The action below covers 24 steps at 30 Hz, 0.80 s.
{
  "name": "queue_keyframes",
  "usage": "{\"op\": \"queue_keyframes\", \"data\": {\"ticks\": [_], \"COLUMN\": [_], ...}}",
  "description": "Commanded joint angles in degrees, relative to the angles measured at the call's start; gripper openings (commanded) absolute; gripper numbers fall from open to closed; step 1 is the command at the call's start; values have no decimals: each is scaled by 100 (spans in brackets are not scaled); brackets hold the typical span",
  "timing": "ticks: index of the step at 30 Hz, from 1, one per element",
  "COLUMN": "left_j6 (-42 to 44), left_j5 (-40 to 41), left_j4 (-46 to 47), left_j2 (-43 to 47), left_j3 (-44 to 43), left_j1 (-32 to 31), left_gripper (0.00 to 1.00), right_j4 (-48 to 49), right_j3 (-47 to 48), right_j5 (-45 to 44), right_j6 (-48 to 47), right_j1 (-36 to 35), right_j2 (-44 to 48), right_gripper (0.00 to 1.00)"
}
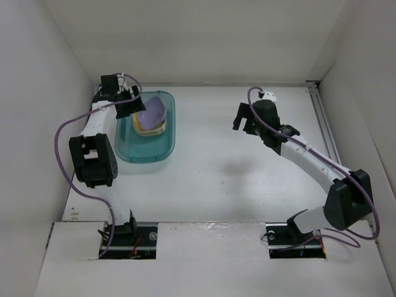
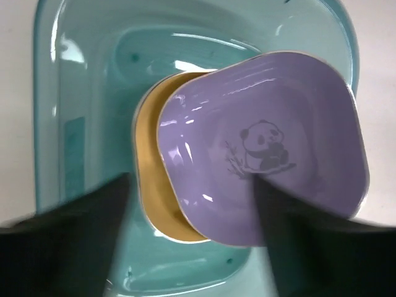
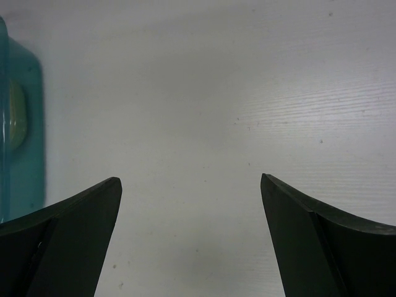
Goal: Place the plates into the plastic bin on the countertop
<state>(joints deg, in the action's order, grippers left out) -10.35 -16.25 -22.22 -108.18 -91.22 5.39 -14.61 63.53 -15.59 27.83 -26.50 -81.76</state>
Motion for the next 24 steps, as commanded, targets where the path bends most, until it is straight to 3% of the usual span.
{"op": "queue_keyframes", "data": {"ticks": [1, 5, 13, 17, 24], "left_j6": [-160, -283, -776, -889, -1004], "left_j5": [412, 622, 2299, 1715, 1397], "left_j4": [130, 182, 16, -46, 446], "left_j2": [657, 1298, 3571, 4740, 7142], "left_j3": [140, 245, 798, 1325, 3590], "left_j1": [59, 59, -195, -196, -196], "left_gripper": [99, 100, 100, 100, 100], "right_j4": [345, 206, -700, -1587, -2766], "right_j3": [98, 151, 309, 660, 1153], "right_j5": [162, -31, -707, -1593, -1947], "right_j6": [-120, -173, -541, -674, -867], "right_j1": [-4, -144, -382, -969, -1323], "right_j2": [256, 414, 1574, 2277, 3700], "right_gripper": [100, 100, 100, 100, 100]}}
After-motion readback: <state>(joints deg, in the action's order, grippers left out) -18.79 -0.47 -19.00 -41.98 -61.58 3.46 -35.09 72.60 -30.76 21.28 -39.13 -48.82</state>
